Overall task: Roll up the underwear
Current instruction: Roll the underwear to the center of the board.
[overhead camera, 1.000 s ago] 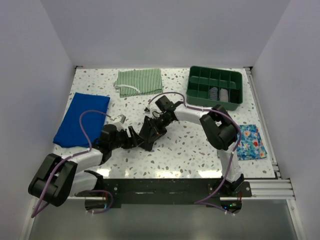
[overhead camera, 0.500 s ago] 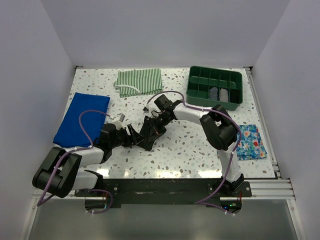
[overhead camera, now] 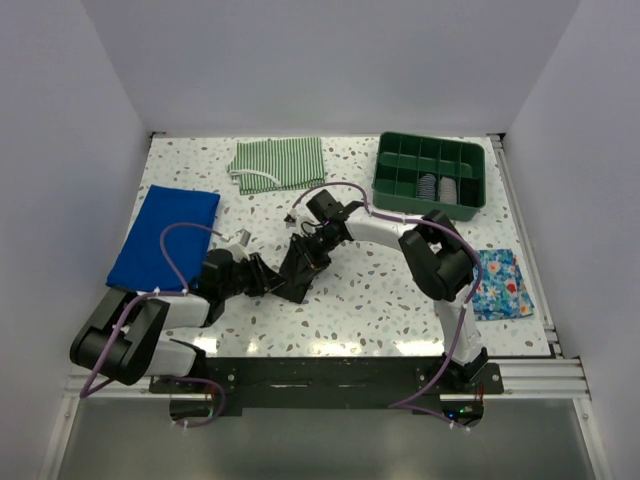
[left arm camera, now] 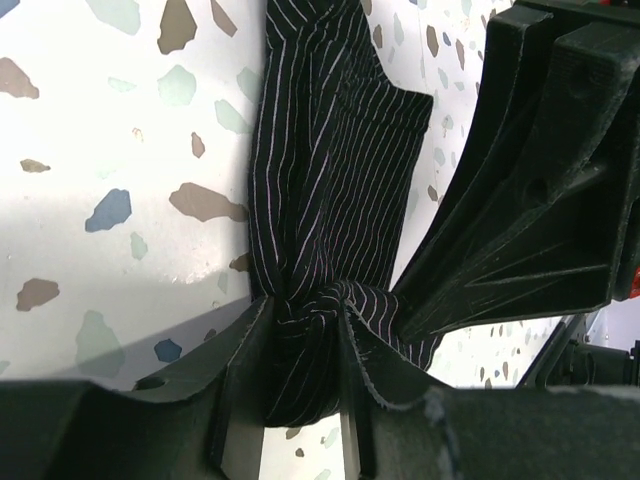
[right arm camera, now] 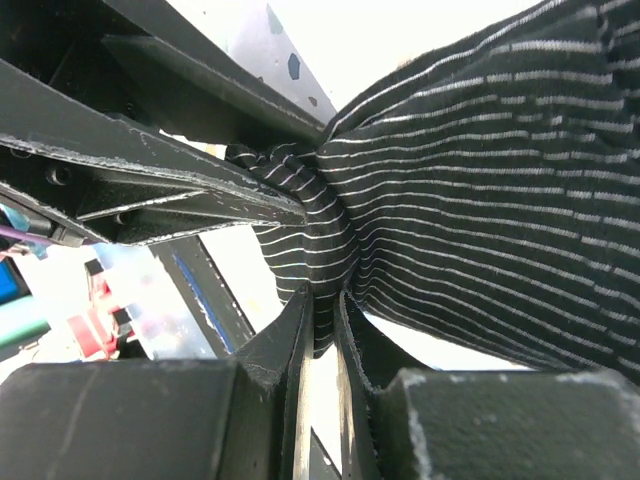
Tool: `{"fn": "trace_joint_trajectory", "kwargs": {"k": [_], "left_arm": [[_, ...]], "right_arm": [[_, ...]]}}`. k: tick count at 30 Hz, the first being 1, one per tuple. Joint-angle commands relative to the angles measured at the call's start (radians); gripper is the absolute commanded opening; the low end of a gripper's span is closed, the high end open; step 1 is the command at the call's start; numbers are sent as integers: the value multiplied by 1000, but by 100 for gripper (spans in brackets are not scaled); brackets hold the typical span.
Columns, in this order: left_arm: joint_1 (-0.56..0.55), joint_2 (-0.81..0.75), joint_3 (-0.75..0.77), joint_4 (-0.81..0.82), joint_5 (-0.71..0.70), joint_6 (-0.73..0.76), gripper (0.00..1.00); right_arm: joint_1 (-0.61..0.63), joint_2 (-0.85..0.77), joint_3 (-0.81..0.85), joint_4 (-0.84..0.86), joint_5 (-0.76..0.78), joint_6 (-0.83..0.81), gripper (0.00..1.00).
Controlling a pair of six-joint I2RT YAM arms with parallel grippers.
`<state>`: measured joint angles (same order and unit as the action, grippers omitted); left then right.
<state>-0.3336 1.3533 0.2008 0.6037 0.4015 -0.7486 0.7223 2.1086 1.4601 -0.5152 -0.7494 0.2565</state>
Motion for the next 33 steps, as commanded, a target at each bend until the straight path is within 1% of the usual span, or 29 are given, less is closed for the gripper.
{"fn": "trace_joint_trajectory", "kwargs": {"k": [1,2,5,6,11,12,14,16,18,19,21,22,24,25,26,27,28,32,33], "left_arm": [[7,46,35,-68,-3,48,31],[7,49,43,-76,0,58,28],[7,59,66,-102,11,75,25],[7,63,71,-107,22,78,25],[5,70,101,-157,37,109,20],[5,72,112,-180,40,115,18],[4,84,123,-199,42,129,14],[-4,92,130,-211,46,132,14],[-16,104,143,-225,48,132,10],[-25,109,149,-231,45,129,9],[-50,109,163,-255,17,126,8],[-59,107,166,-265,7,118,8],[-79,109,178,-292,-21,109,7],[-85,110,183,-298,-29,103,7],[-90,115,189,-306,-35,100,6],[-100,115,190,-320,-50,100,6],[-105,118,195,-331,-59,100,6],[-117,121,222,-375,-82,100,6],[-119,121,227,-396,-89,98,6]], "right_arm": [[11,14,17,-3,36,12,4],[12,14,10,-3,54,13,4],[25,17,-3,-14,106,15,4],[29,21,-6,-19,154,13,4],[58,27,-33,-14,258,33,4],[63,28,-32,-16,304,38,4],[78,31,-29,-31,344,38,4],[97,28,-27,-38,410,43,4],[106,24,-29,-45,465,55,5],[117,21,-33,-46,513,58,9],[121,8,-49,-36,538,76,12],[129,-28,-85,4,548,79,14],[131,-82,-131,55,576,86,26],[132,-141,-179,102,584,84,31],[134,-180,-200,124,611,78,39],[138,-215,-222,142,623,72,45],[140,-279,-256,174,634,64,48],[172,-384,-300,193,706,0,50],[204,-400,-305,196,744,-11,51]]}}
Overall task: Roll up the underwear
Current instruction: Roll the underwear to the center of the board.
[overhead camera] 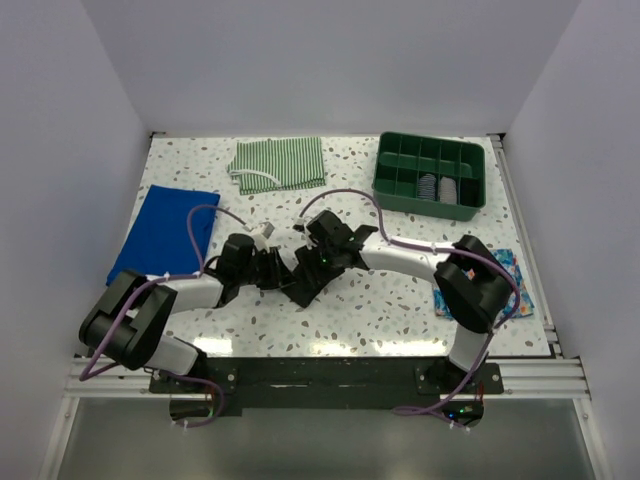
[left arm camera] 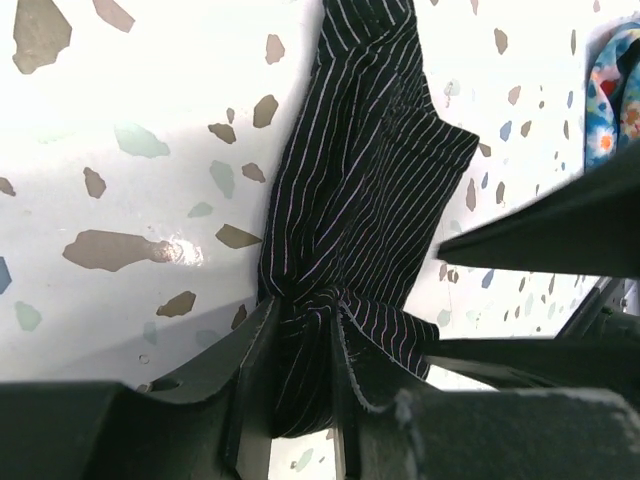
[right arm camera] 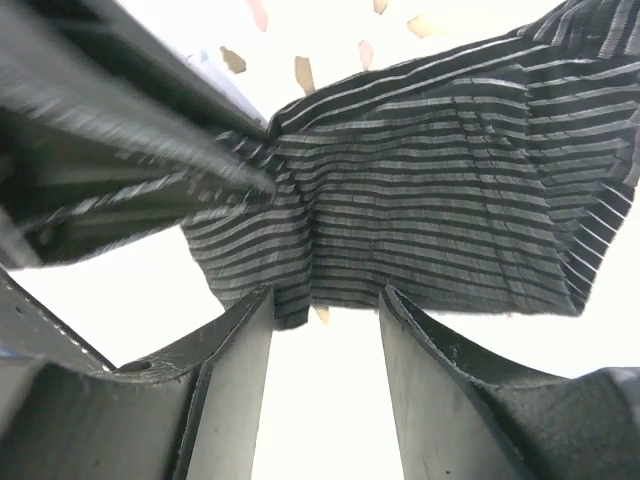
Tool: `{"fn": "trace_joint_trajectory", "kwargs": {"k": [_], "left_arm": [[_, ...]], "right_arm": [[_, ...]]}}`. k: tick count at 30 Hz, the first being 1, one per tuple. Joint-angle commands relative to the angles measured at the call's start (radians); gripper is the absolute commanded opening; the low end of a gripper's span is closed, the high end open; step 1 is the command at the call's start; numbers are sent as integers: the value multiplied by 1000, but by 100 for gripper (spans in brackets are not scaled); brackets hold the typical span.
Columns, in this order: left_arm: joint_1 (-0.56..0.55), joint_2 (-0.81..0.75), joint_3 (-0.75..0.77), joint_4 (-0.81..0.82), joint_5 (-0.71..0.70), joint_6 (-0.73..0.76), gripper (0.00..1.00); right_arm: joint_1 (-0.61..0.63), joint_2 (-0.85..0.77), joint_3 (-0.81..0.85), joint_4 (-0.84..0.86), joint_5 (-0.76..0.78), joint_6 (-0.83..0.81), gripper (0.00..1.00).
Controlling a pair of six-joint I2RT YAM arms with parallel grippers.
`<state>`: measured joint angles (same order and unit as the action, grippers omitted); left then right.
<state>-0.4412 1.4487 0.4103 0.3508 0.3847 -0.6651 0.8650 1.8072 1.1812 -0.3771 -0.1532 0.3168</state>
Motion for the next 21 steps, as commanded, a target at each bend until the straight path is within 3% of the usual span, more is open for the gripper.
{"fn": "trace_joint_trajectory", "kwargs": {"k": [1,7,21], "left_arm": [[-13,27,24,-156,-78,7,6],[-16,26,62,-220,-89,-5,6],[-14,44,90,-268,-63,-2,6]], "right_arm": [[77,-112,-43,72,152,-80,51],[175,-154,-109,156,267,-108,51],[244,-111,-106,241,303,-214,54]]}}
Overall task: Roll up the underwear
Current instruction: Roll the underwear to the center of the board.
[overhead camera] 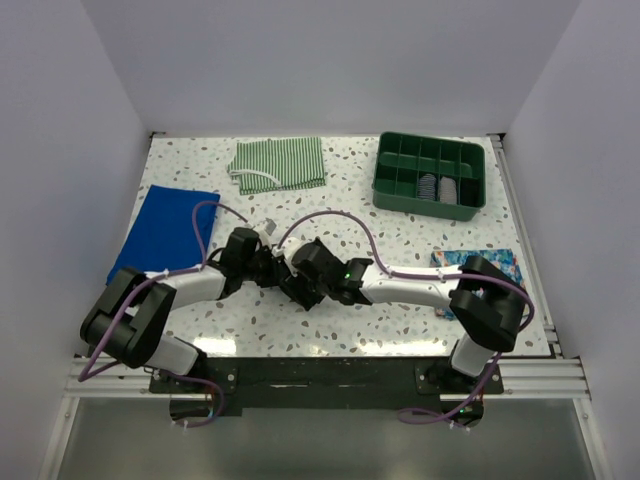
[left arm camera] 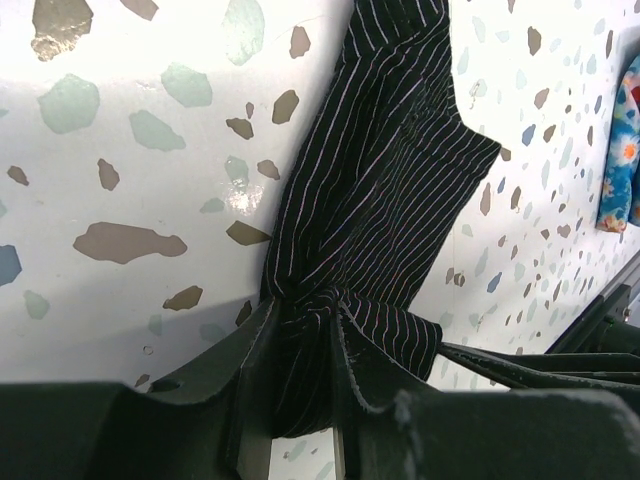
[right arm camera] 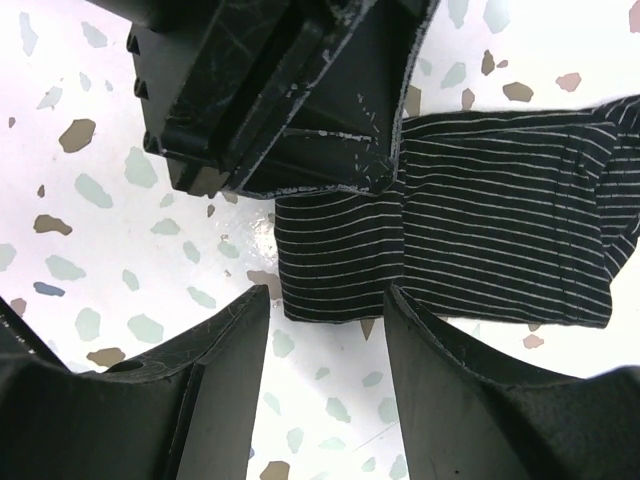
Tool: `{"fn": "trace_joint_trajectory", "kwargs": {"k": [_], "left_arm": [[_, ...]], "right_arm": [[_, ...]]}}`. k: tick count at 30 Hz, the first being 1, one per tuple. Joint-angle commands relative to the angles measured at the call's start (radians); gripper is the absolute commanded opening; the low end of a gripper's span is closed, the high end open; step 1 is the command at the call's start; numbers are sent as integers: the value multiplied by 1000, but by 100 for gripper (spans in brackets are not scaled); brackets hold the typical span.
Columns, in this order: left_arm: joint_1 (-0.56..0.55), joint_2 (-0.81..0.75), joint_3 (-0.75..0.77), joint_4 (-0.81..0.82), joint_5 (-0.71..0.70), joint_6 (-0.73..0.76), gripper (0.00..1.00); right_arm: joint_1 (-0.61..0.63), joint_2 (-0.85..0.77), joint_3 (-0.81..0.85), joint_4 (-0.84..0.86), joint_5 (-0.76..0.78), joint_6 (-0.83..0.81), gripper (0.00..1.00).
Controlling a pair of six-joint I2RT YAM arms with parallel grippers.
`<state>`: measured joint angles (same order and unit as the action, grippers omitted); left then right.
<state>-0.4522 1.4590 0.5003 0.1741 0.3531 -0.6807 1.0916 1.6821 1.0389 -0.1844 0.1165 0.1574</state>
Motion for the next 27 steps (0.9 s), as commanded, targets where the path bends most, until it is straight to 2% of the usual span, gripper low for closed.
{"fn": "trace_joint_trajectory", "kwargs": {"k": [1,11,19,27], "left_arm": [[-3,35,0,-91,-29,13,6],[-3,40,17,-96,-25,13,6],[-3,40,20,-102,-22,15,6],[-3,38,27,-108,-12,18,7]], "right_arm": [[16,21,47,42,32,-58,54],[28,93,56,39,48,-73,54],[47,136,-26,59,93,-22,53],[59,169,-132,91,155,37,45]]}}
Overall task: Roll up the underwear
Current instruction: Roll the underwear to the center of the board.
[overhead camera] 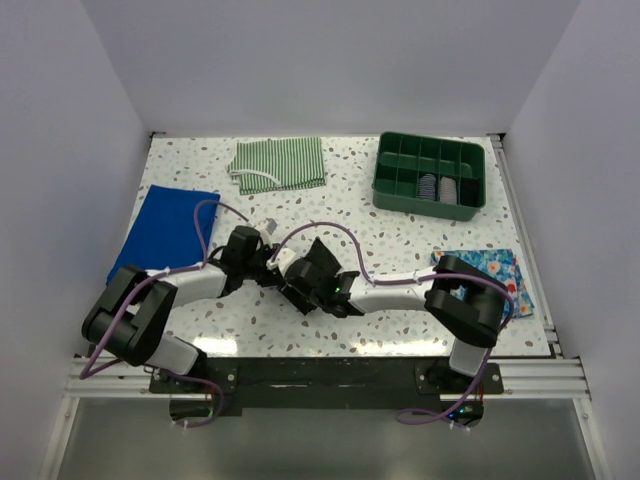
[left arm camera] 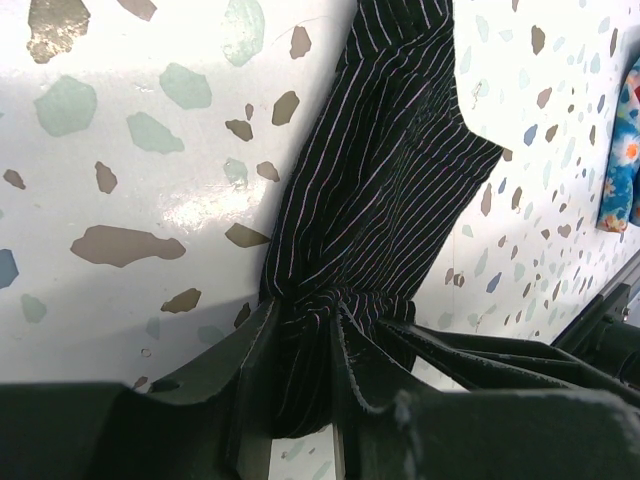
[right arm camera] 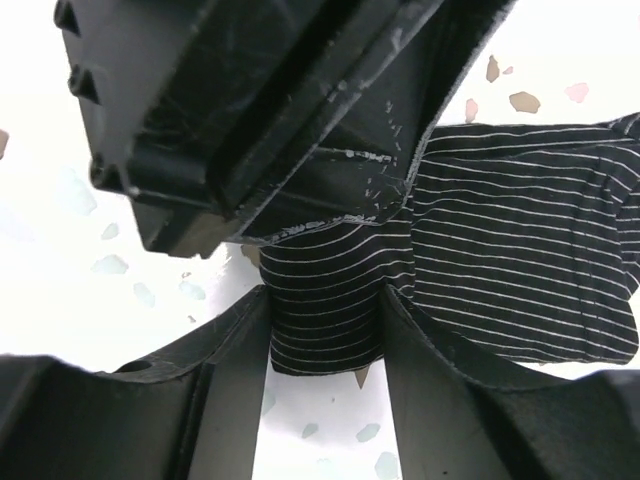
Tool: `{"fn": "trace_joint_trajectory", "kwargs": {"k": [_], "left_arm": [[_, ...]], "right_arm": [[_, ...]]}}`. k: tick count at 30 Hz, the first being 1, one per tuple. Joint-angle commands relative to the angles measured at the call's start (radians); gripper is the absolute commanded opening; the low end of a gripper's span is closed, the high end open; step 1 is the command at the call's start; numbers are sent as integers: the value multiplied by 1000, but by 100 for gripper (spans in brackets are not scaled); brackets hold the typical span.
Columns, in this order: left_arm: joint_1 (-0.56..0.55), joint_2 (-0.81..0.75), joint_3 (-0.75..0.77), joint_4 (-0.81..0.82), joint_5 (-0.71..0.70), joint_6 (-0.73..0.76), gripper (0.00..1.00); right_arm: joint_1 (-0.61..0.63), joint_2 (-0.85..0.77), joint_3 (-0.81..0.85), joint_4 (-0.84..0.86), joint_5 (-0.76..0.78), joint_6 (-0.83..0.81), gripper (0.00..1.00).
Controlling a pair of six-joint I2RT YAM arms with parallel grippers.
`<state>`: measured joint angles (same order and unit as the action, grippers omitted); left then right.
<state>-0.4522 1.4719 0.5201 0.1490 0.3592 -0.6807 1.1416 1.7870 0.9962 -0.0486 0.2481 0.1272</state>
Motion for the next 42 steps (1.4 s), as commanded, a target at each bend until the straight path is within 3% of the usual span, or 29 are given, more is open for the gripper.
{"fn": "trace_joint_trajectory", "kwargs": {"k": [1,6,10,14,17,23,32,42], "left_arm": [[-3,27,9,-83,-17,17,7],[-3,28,17,-89,-11,20,10],[-3,15,20,-97,-16,17,15],[-2,-1,26,-114,-29,17,28],[4,-15,38,-131,-46,18,34],[40,-54,75,-193,-83,33,50],[81,-159,92,-247,-154,9,58],[90,-212,66,-252,-167,13,59]], "right_arm": [[10,69,-96,-42,26,84,44],[30,109,-108,-53,48,103,38],[43,112,-129,-42,42,114,23],[43,95,-151,-25,7,123,6],[43,69,-175,1,-45,143,2],[37,31,-211,82,-154,170,1],[-51,-8,-261,161,-361,236,0],[-169,-17,-254,174,-592,272,0]]}}
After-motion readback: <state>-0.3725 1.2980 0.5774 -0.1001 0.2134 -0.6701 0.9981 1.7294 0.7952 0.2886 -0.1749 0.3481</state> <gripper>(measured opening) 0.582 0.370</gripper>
